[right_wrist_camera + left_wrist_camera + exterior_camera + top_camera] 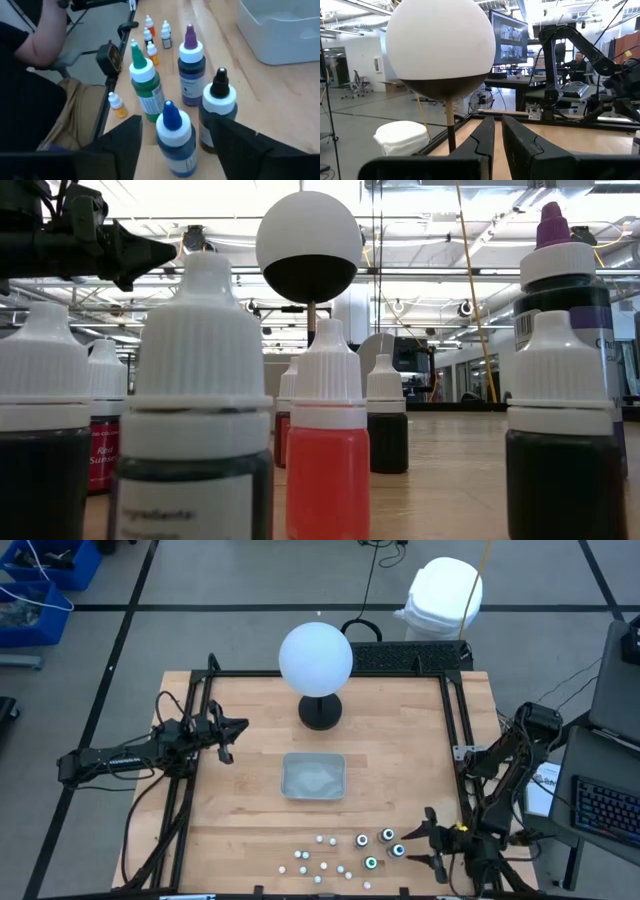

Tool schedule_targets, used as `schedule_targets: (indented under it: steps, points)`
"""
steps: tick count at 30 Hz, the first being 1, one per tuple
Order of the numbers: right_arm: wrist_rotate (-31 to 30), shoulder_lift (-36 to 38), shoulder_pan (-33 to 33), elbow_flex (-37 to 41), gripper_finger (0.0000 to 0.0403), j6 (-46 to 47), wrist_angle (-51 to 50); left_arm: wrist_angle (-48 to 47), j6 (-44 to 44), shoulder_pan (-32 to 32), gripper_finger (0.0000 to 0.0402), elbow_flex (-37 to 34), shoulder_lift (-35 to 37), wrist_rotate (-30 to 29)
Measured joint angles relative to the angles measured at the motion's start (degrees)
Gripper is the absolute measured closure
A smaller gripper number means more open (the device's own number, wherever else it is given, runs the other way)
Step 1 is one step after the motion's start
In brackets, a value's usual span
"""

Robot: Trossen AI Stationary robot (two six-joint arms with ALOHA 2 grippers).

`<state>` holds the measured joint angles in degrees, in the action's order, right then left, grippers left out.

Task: Pick & Place food coloring
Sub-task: Put the large blue food coloring bottle into the gray bin

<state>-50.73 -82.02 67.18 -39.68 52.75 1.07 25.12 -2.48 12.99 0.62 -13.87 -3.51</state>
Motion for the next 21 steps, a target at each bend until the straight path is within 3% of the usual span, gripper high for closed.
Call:
schedule_targets:
  steps: [6, 21]
  points:
    - [4.53, -5.06, -2.26, 0.00, 0.0151, 1.12, 4.38, -0.02, 0.00, 0.00, 0.0360, 0.00, 0.00, 0.33]
    - [4.44, -6.75, -4.64, 0.00, 0.0145, 2.08, 4.80, 0.59, -0.43, 0.00, 0.0360, 0.00, 0.00, 0.39]
